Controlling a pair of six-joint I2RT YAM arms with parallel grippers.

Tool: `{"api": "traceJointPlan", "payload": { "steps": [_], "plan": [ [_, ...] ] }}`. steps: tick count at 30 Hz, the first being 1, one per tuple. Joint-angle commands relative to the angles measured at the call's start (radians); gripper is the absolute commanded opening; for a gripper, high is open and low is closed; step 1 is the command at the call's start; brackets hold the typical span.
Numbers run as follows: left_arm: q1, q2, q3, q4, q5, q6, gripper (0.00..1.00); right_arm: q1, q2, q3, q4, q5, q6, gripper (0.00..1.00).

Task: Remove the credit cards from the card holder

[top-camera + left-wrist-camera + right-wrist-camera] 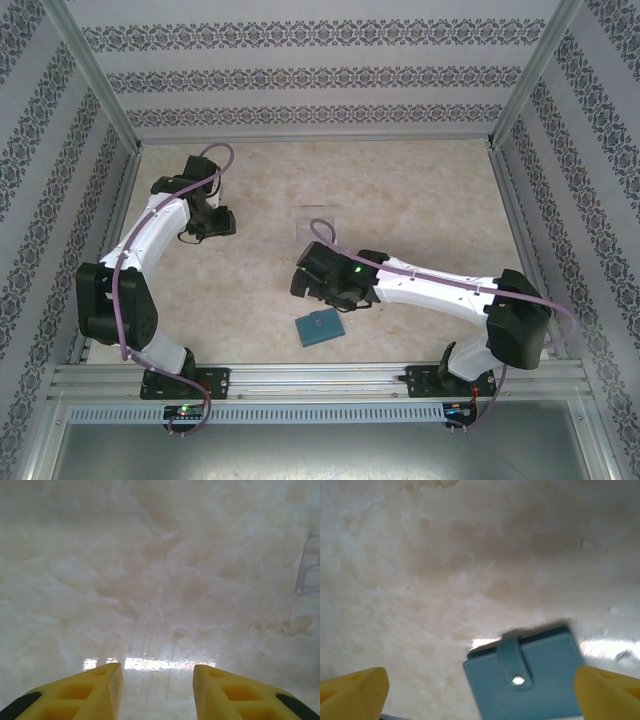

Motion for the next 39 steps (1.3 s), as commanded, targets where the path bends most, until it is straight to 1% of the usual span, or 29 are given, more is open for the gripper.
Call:
{"api": "traceJointPlan", "payload": {
  "steps": [1,3,5,8,11,13,19,25,32,36,37,39],
  "plan": [
    [0.01,-0.032,-0.02,0.02,0.016,0.03,0.43,0.028,0.018,-0.009,-0.098,0.036,0.43,0.96],
    [0.011,-0.033,-0.025,0.029,-0.003,0.048,0.43,0.047,0.016,-0.057,-0.057,0.011,0.55,0.96],
    [0.018,-0.02,-0.025,0.032,0.015,0.051,0.43,0.074,0.026,-0.073,-0.039,0.006,0.642,0.96],
    [0.017,-0.012,-0.022,0.035,0.082,0.047,0.44,0.109,0.048,-0.086,-0.019,0.005,0.738,0.98],
    [0.018,-0.021,-0.024,0.039,0.069,0.046,0.45,0.125,0.066,-0.124,0.029,-0.003,0.816,0.98],
    [0.018,-0.028,-0.027,0.042,0.069,0.045,0.45,0.128,0.094,-0.13,0.056,-0.013,0.84,0.98],
    [0.017,-0.031,-0.029,0.044,0.07,0.043,0.47,0.114,0.191,-0.098,0.077,-0.056,0.852,0.98],
    [0.018,-0.036,-0.029,0.042,0.05,0.046,0.47,0.102,0.235,-0.092,0.054,-0.079,0.839,0.97],
    [0.017,-0.036,-0.029,0.042,0.044,0.047,0.47,0.093,0.254,-0.057,0.008,-0.073,0.764,0.87],
    [0.018,-0.033,-0.029,0.039,0.039,0.049,0.47,0.083,0.266,-0.025,-0.027,-0.067,0.692,0.82],
    [0.018,-0.033,-0.028,0.038,0.036,0.051,0.47,0.078,0.27,-0.016,-0.03,-0.064,0.663,0.77],
    [0.017,-0.031,-0.029,0.037,0.035,0.052,0.47,0.067,0.277,0.003,-0.054,-0.054,0.604,0.75]
  ]
}}
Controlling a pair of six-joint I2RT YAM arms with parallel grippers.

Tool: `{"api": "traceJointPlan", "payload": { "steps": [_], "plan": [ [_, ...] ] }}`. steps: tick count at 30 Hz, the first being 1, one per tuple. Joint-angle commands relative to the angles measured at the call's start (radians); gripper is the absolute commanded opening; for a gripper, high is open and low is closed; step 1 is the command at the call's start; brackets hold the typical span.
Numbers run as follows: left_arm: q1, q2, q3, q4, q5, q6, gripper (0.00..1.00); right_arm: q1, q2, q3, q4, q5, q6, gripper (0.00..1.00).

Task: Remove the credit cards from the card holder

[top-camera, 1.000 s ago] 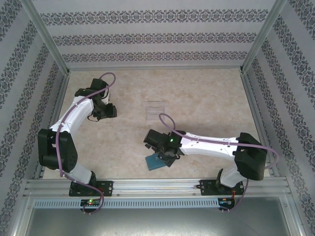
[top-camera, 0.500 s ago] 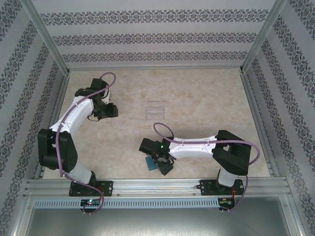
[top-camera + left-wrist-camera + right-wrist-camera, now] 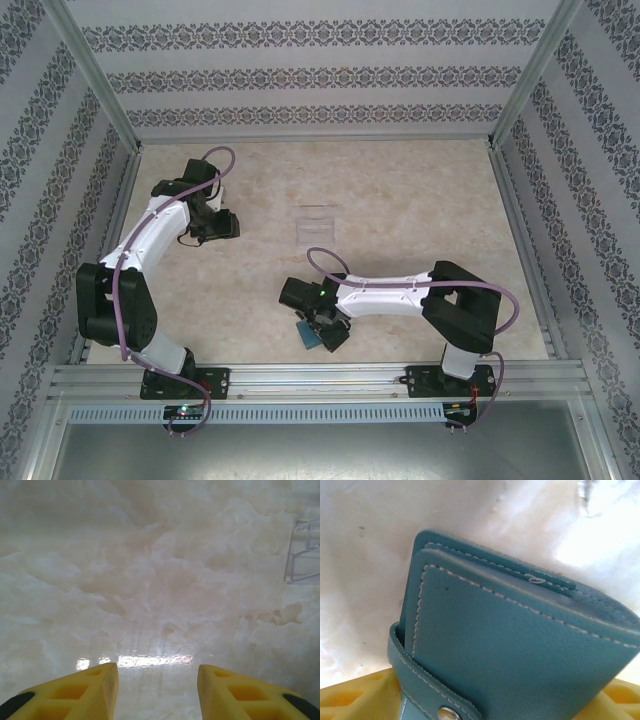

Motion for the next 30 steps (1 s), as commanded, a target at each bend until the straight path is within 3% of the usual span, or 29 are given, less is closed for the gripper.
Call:
{"api": "traceJointPlan", "payload": {
  "steps": [1,7,11,23,30],
  "plan": [
    [0.012,-0.024,-0.006,0.013,-0.017,0.023,0.47,-0.03,0.031,0.048,-0.058,0.035,-0.12,0.75],
    [0.011,-0.016,-0.006,0.011,-0.026,0.025,0.47,-0.06,0.035,0.092,-0.123,0.084,-0.326,0.74],
    [0.011,-0.01,-0.006,0.008,-0.034,0.027,0.47,-0.091,0.045,0.104,-0.087,0.099,-0.56,0.76],
    [0.011,0.004,-0.009,0.003,-0.06,0.038,0.47,-0.203,0.149,0.214,-0.075,-0.06,-1.232,0.77],
    [0.009,0.006,-0.01,-0.007,-0.069,0.03,0.47,-0.26,0.186,0.257,-0.082,-0.086,-1.388,0.78]
  ]
}}
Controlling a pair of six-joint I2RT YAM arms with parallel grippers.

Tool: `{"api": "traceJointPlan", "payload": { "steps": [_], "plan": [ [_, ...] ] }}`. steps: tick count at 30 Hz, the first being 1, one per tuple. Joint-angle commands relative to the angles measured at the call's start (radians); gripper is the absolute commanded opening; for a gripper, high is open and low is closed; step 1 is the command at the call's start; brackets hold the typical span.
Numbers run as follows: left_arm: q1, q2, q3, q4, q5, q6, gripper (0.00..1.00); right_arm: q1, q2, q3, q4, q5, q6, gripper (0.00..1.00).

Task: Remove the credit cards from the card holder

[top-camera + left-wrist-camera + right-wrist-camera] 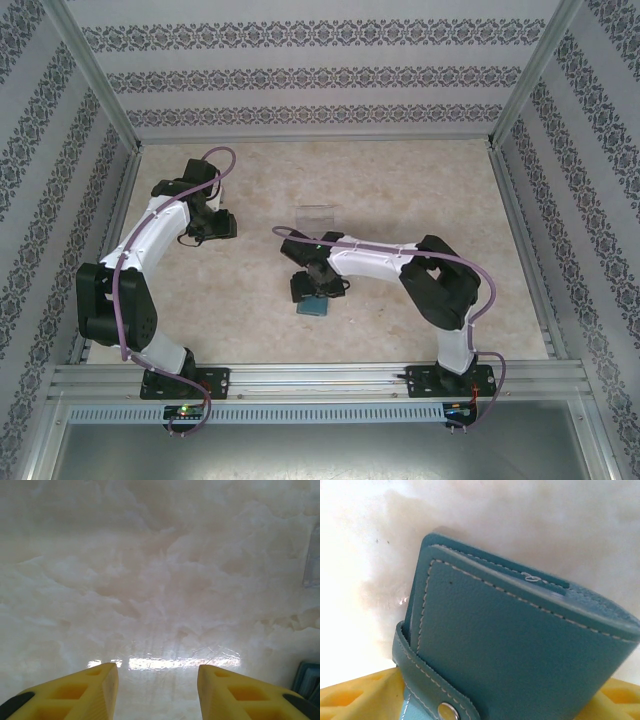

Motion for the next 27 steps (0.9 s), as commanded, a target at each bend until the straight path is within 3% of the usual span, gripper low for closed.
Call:
{"api": "traceJointPlan", "payload": {
  "steps": [1,11,19,27],
  "plan": [
    [0.01,0.005,-0.009,-0.01,-0.017,0.015,0.47,-0.024,0.025,0.034,-0.03,-0.014,-0.128,0.79],
    [-0.03,-0.009,-0.009,-0.019,0.017,-0.013,0.48,-0.059,-0.046,0.033,-0.023,-0.038,-0.157,0.92],
    [-0.156,-0.011,-0.013,-0.025,0.04,-0.109,0.48,-0.12,-0.204,-0.098,0.102,-0.176,-0.139,0.89],
    [-0.34,0.005,-0.035,0.027,0.042,-0.267,0.45,-0.226,-0.353,-0.292,0.264,-0.3,-0.082,0.82]
  ]
}}
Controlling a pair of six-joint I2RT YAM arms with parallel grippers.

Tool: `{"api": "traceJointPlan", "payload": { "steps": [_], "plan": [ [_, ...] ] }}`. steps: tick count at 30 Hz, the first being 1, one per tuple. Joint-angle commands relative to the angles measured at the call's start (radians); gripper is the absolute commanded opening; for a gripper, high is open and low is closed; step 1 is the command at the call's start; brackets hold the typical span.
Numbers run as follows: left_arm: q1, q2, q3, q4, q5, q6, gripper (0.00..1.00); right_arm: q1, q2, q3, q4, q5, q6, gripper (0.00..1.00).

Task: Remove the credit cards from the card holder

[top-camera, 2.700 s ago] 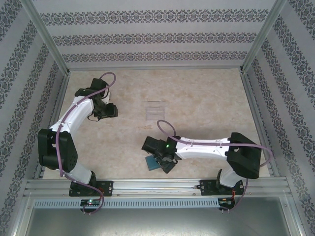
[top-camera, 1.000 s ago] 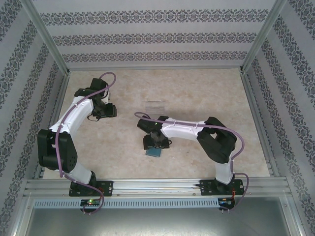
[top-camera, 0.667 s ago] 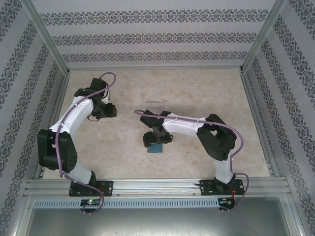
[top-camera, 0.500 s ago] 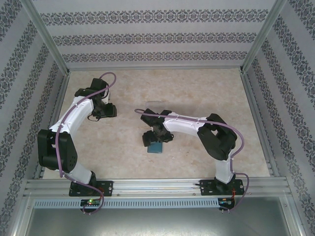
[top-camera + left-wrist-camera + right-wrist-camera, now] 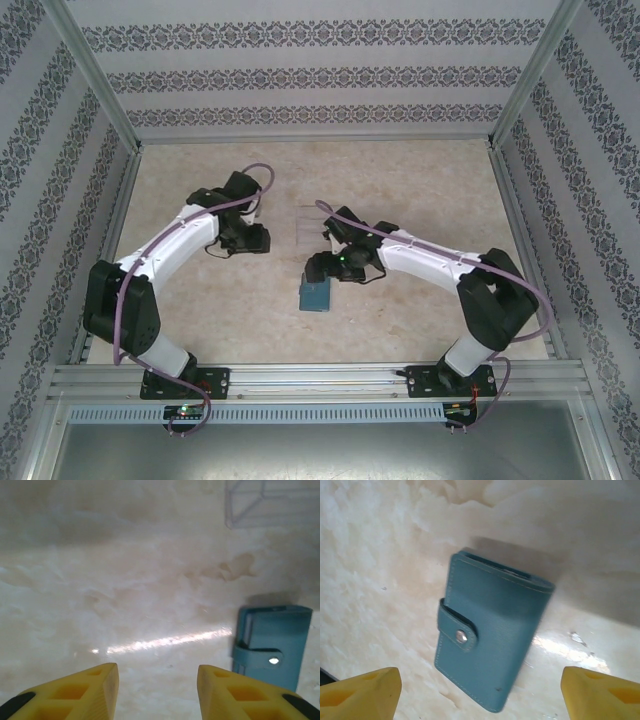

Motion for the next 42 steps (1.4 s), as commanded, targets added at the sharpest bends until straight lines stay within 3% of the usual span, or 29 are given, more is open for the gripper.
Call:
{"api": "traceJointPlan", "payload": {
  "steps": [1,9,18,29,42],
  "plan": [
    [-0.084,0.01,-0.013,0.041,0.003,-0.123,0.45,-0.032,-0.047,-0.064,0.08,-0.065,0.031,0.8],
    [-0.261,0.097,0.026,0.086,-0.005,-0.227,0.4,-0.122,-0.085,-0.204,0.205,-0.167,0.079,0.66],
    [-0.389,0.226,0.098,0.078,-0.078,-0.323,0.4,-0.217,-0.131,-0.269,0.215,-0.221,0.06,0.64],
    [-0.44,0.341,0.18,0.049,-0.087,-0.321,0.39,-0.298,-0.183,-0.298,0.175,-0.244,0.013,0.64],
    [-0.446,0.368,0.179,0.016,-0.102,-0.317,0.38,-0.306,-0.194,-0.32,0.187,-0.242,0.024,0.63]
  ]
}}
